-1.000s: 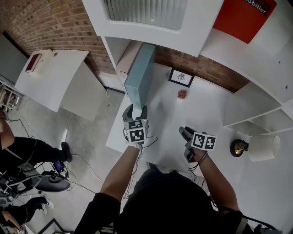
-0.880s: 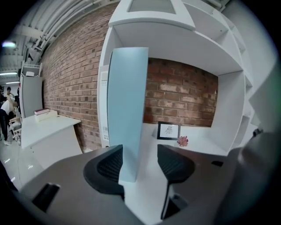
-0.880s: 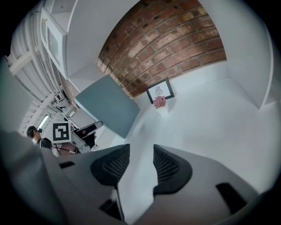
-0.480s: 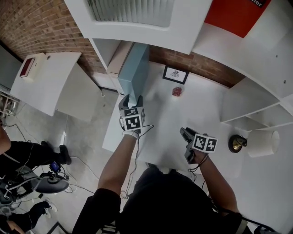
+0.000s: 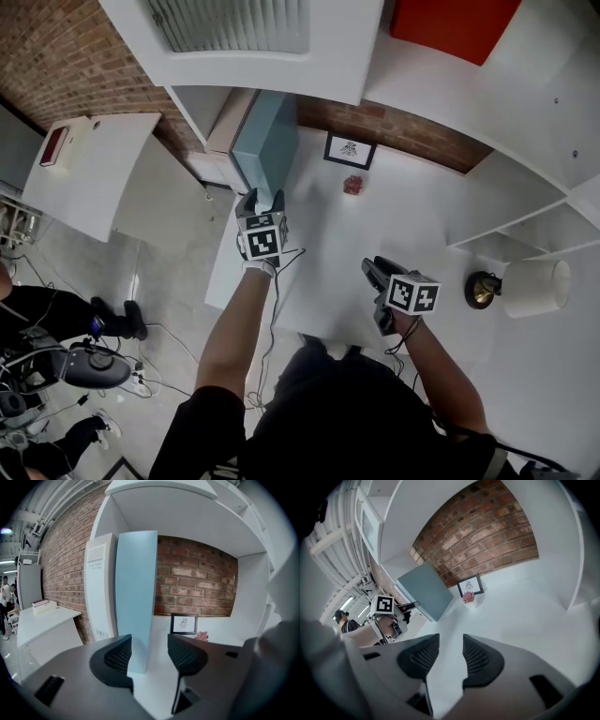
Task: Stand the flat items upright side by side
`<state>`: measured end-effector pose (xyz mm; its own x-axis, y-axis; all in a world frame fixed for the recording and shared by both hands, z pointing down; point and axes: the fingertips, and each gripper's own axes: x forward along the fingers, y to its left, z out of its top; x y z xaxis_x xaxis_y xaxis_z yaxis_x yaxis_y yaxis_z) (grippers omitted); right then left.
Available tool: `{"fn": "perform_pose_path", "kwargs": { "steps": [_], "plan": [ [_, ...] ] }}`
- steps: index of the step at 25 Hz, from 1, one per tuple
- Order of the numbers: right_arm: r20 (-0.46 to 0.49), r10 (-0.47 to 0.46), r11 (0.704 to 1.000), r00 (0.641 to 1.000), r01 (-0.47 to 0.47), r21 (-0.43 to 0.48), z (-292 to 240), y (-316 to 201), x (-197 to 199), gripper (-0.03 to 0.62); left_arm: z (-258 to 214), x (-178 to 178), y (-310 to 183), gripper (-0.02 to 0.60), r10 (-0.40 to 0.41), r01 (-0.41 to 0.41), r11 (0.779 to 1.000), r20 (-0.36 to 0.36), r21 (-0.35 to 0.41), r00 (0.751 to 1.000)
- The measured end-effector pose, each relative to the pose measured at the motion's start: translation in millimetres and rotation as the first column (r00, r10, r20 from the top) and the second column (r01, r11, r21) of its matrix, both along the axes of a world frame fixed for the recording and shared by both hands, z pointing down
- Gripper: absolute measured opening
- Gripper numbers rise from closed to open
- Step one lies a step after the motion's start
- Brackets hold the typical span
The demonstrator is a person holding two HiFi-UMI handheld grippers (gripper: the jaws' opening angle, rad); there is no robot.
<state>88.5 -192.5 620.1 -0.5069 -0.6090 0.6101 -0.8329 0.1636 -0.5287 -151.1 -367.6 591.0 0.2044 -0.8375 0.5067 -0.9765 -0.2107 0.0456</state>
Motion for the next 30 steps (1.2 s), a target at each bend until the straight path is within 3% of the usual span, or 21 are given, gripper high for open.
{"fn": "perform_pose_path", "kwargs": {
  "steps": [7,12,16,22,27,30],
  "plan": [
    [-0.056,0.069,0.981,0.996,-0.057,0.186,-49.8,-25.7,29.6,0.098,-31.0,27.2,61.9,0.238,0.022,-0.020,1.000,-0.111,0.020,0.994],
    [-0.085,0.059,0.925,0.995,-0.023,0.378,-105.3,-39.8,37.3,0.063,-74.6,66.6,106.6,0.238,0.082,-0.067,0.994,-0.183,0.084,0.980],
    [-0.146,0.045,0.842,0.988,0.042,0.538,-156.2,-40.9,39.2,0.041,-120.5,95.2,137.5,0.237,0.153,-0.119,0.980,-0.221,0.162,0.963],
    [-0.205,0.036,0.713,0.978,0.118,0.691,-219.3,-27.9,38.7,0.035,-178.6,119.1,169.6,0.228,0.186,-0.136,0.951,-0.161,0.278,0.969],
    [-0.276,0.091,0.539,0.957,0.186,0.822,-282.1,2.7,40.9,0.023,-218.0,130.8,196.5,0.199,0.170,-0.123,0.922,-0.100,0.367,0.980],
    [-0.274,0.061,0.457,0.960,0.217,0.862,-303.9,22.9,39.8,0.001,-235.4,133.5,214.1,0.140,0.123,-0.083,0.902,-0.068,0.423,0.990]
  ]
}}
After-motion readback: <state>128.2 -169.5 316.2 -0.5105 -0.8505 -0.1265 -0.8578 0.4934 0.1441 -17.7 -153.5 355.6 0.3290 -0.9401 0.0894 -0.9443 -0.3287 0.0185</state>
